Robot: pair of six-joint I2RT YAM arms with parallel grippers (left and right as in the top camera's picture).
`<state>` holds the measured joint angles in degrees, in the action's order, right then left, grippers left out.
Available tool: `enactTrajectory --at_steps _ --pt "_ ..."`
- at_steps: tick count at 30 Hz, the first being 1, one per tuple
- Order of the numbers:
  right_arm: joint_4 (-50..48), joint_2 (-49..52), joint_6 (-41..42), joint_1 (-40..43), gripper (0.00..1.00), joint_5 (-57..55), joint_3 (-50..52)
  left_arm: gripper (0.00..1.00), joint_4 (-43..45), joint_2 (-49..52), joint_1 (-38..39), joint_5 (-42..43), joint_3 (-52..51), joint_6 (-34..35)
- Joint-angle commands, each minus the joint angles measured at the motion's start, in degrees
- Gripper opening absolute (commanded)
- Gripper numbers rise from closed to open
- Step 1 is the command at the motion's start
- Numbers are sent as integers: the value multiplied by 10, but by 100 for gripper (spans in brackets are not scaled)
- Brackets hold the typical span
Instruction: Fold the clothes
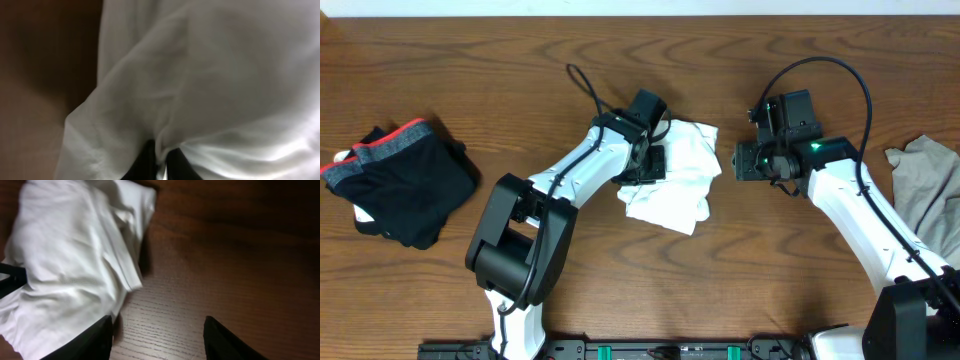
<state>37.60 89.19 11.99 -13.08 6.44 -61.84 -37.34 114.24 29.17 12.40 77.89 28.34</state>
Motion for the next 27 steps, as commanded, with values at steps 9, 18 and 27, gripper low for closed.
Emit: enactTrajectory --at_steps 9,18,27 --pt "9 0 8 3 57 -5 -3 28 -32 -4 -7 -11 -15 106" --pt "12 0 6 3 58 -21 -2 53 -9 -123 -9 -82 -14 -65" --pt "14 0 6 3 58 -21 -2 61 16 -95 -47 26 -14 -193"
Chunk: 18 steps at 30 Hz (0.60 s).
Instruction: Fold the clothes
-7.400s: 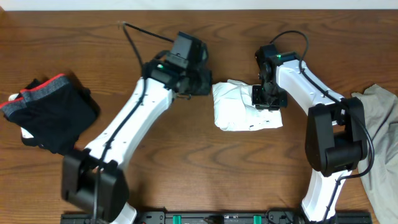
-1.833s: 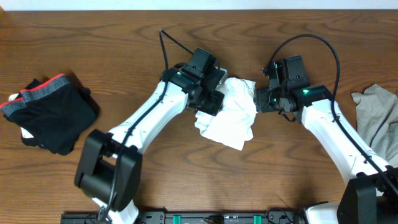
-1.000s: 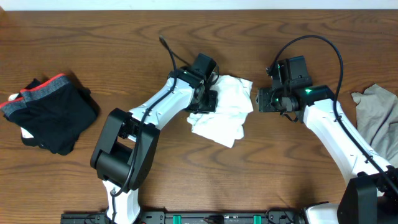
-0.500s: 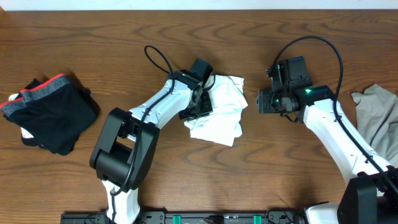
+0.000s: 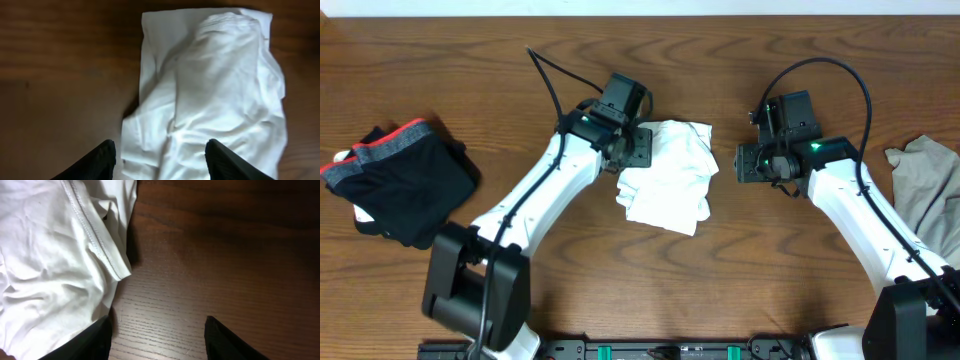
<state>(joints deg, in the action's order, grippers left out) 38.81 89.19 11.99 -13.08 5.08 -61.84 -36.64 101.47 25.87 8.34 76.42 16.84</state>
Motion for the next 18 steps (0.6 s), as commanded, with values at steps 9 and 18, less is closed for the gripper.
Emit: enactTrajectory --at_steps 9,18 --pt "7 0 6 3 58 -8 -2 67 38 127 -44 170 1 -136" --pt "7 0 6 3 58 -8 -2 39 52 196 -42 303 1 -147"
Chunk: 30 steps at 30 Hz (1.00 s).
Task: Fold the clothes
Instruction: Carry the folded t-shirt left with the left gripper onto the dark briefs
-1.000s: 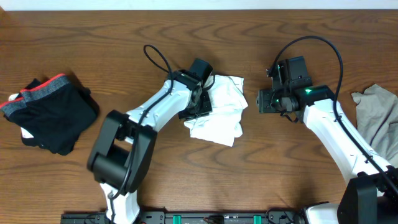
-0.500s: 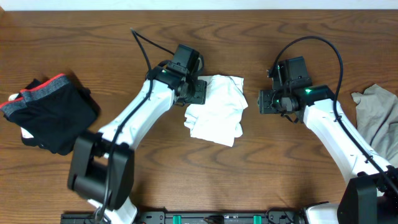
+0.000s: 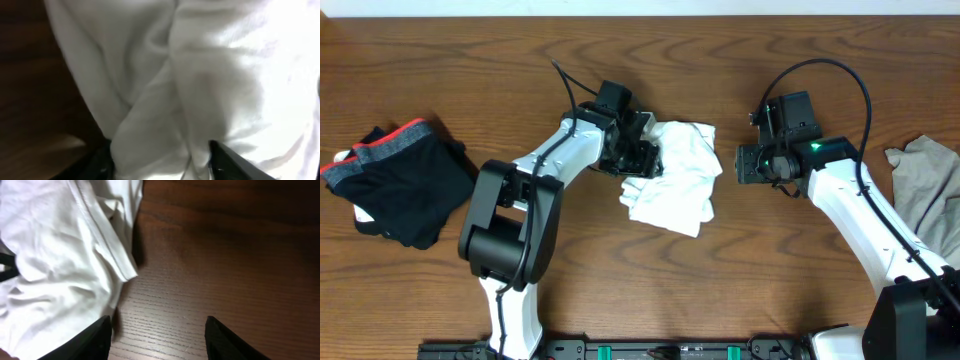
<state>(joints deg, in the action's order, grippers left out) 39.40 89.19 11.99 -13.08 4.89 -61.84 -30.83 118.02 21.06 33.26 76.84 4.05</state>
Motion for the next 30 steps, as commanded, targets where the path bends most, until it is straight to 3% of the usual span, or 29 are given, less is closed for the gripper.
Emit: enactTrajectory --at_steps 1,2,3,6,11,15,24,30 --pt "2 0 7 3 58 -6 -2 20 -5 30 6 53 -3 -19" --pt "3 0 6 3 58 -6 -2 7 -5 26 3 53 -2 -19" --pt "4 0 6 3 58 -6 -2 6 -6 21 -1 53 0 -19" --pt "6 0 6 3 58 -6 -2 6 -8 -8 -19 38 2 -19" --pt "9 0 6 3 58 -6 -2 6 -59 -93 -64 -72 10 -20" --pt "11 0 6 3 58 -6 -2 6 -92 -168 -112 -87 10 -26" --pt "16 0 6 3 58 -6 -2 6 -137 -284 -249 -227 16 -83" --pt "23 0 6 3 58 -6 -2 6 -115 -292 -362 -217 34 -94"
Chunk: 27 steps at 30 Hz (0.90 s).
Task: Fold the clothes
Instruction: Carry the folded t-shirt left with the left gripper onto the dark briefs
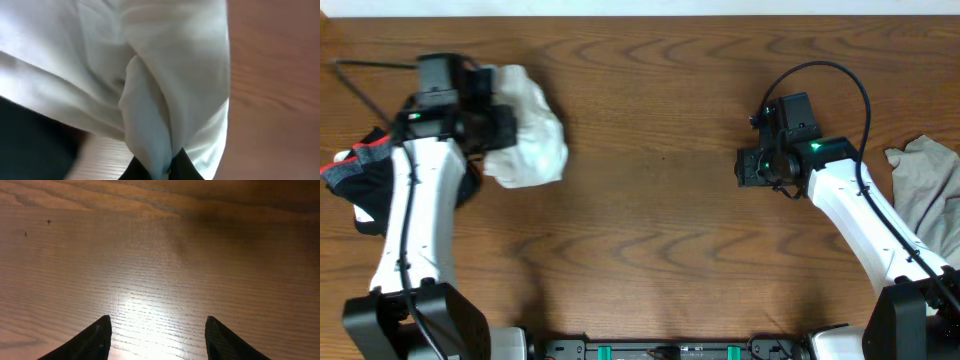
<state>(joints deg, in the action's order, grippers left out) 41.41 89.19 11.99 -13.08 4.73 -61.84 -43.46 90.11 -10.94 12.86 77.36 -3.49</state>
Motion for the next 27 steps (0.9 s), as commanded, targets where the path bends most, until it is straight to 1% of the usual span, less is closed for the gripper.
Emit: enactTrajectory --at_steps 1,5,10,14,21,24,27 --pt "4 0 6 3 58 -4 -2 6 20 -13 -62 -4 30 -16" --pt "6 0 6 3 58 -4 -2 6 70 -13 -134 22 31 19" --pt "8 0 6 3 58 -4 -2 6 134 -9 -208 62 31 44" --pt "8 0 6 3 58 -4 -2 6 121 7 -249 62 30 68" --pt "12 0 6 3 59 -4 -2 6 94 49 -277 55 19 78" --pt "17 0 -1 3 59 -8 -2 6 85 57 -300 55 19 123" --pt "19 0 -1 3 60 -16 -2 6 78 56 -327 55 19 144"
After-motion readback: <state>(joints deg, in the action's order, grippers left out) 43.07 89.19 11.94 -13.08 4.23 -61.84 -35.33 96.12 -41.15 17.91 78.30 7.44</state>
